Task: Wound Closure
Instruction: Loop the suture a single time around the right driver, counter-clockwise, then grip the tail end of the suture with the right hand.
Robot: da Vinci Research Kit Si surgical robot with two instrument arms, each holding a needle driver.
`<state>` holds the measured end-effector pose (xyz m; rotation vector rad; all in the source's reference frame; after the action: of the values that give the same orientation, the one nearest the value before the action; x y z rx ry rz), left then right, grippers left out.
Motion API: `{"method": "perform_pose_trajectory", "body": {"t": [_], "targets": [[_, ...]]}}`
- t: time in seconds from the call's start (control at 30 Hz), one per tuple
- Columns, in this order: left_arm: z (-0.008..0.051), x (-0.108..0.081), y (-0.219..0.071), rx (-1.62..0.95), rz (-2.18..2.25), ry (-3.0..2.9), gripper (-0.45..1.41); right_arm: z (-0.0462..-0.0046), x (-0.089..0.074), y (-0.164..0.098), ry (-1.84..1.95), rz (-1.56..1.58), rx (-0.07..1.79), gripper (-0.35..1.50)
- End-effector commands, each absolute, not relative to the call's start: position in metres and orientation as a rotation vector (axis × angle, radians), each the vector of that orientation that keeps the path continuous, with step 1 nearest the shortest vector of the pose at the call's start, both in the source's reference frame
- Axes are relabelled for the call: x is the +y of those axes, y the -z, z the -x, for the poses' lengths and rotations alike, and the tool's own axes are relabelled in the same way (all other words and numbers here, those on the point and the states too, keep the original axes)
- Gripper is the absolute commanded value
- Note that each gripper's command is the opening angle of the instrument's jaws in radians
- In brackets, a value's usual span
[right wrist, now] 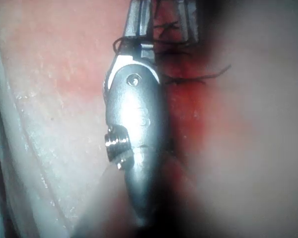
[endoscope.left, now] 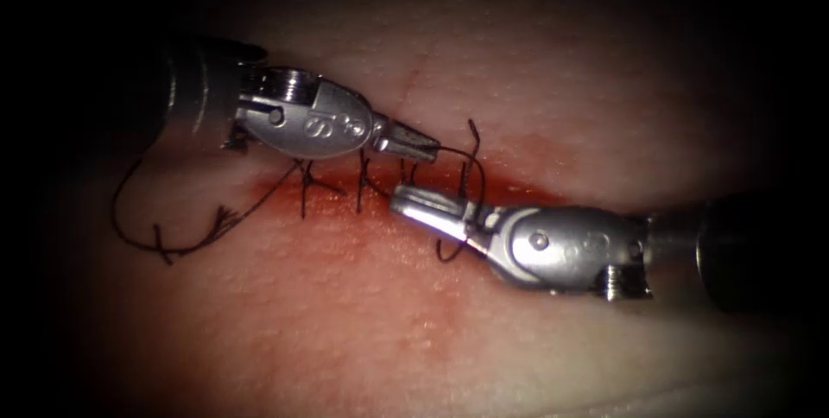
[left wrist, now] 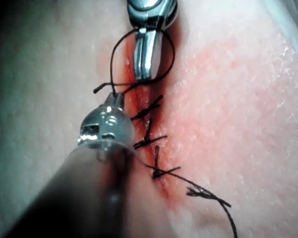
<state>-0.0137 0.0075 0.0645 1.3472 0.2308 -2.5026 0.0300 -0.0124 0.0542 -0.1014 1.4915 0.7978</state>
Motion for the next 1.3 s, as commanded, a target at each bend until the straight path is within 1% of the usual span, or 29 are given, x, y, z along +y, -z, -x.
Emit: {"method": "perform_pose_trajectory", "body": {"t": [0.03,0.17,0.4,0.43,0.47,0.57,0.63,0.7,0.77,0.83,0.9,0.93,0.97,1.03,1.07,1.1,1.2,1.27,1.3], "targets": [[0.0142,0.0075,-0.0653,0.236,-1.353,2.504,-0.45,-0.0310,-0.0134,-0.0542,-0.869,0.074,1.492,-0.35],[0.0141,0.0063,-0.0655,0.245,-1.361,2.497,-0.45,-0.0311,-0.0134,-0.0539,-1.063,0.066,1.484,-0.35],[0.0142,0.0038,-0.0656,0.268,-1.373,2.491,-0.45,-0.0308,-0.0134,-0.0537,-1.274,0.219,1.357,-0.35],[0.0143,0.0034,-0.0655,0.264,-1.378,2.495,-0.45,-0.0308,-0.0135,-0.0538,-1.315,0.255,1.323,-0.33],[0.0143,0.0032,-0.0655,0.262,-1.382,2.493,-0.45,-0.0307,-0.0135,-0.0538,-1.341,0.274,1.304,-0.25],[0.0145,0.0028,-0.0652,0.259,-1.392,2.488,-0.45,-0.0304,-0.0135,-0.0535,-1.384,0.319,1.262,-0.21],[0.0146,0.0026,-0.0650,0.253,-1.397,2.489,-0.45,-0.0301,-0.0134,-0.0535,-1.429,0.338,1.238,-0.15],[0.0148,0.0024,-0.0646,0.255,-1.400,2.487,-0.45,-0.0297,-0.0133,-0.0535,-1.497,0.349,1.218,-0.03],[0.0149,0.0023,-0.0643,0.252,-1.403,2.488,-0.45,-0.0294,-0.0132,-0.0537,-1.537,0.345,1.190,-0.01],[0.0151,0.0022,-0.0641,0.251,-1.403,2.488,-0.45,-0.0291,-0.0133,-0.0541,-1.563,0.350,1.157,0.12],[0.0153,0.0020,-0.0639,0.250,-1.402,2.489,-0.45,-0.0290,-0.0133,-0.0544,-1.588,0.349,1.135,0.17],[0.0154,0.0018,-0.0637,0.248,-1.401,2.489,-0.45,-0.0287,-0.0134,-0.0549,-1.618,0.345,1.112,0.26],[0.0155,0.0017,-0.0637,0.247,-1.400,2.489,-0.45,-0.0286,-0.0133,-0.0551,-1.628,0.344,1.107,0.26],[0.0156,0.0015,-0.0636,0.248,-1.402,2.487,-0.45,-0.0283,-0.0133,-0.0555,-1.659,0.337,1.092,0.34],[0.0157,0.0014,-0.0635,0.247,-1.401,2.487,-0.45,-0.0280,-0.0131,-0.0561,-1.681,0.329,1.087,0.59],[0.0157,0.0013,-0.0634,0.247,-1.401,2.487,-0.45,-0.0279,-0.0130,-0.0564,-1.688,0.323,1.093,0.69],[0.0158,0.0013,-0.0633,0.247,-1.401,2.488,-0.45,-0.0278,-0.0130,-0.0565,-1.698,0.319,1.092,0.69],[0.0160,0.0013,-0.0632,0.246,-1.401,2.490,-0.45,-0.0277,-0.0128,-0.0568,-1.710,0.306,1.090,0.79],[0.0160,0.0013,-0.0632,0.246,-1.401,2.490,-0.45,-0.0277,-0.0128,-0.0568,-1.710,0.306,1.090,0.79]]}}
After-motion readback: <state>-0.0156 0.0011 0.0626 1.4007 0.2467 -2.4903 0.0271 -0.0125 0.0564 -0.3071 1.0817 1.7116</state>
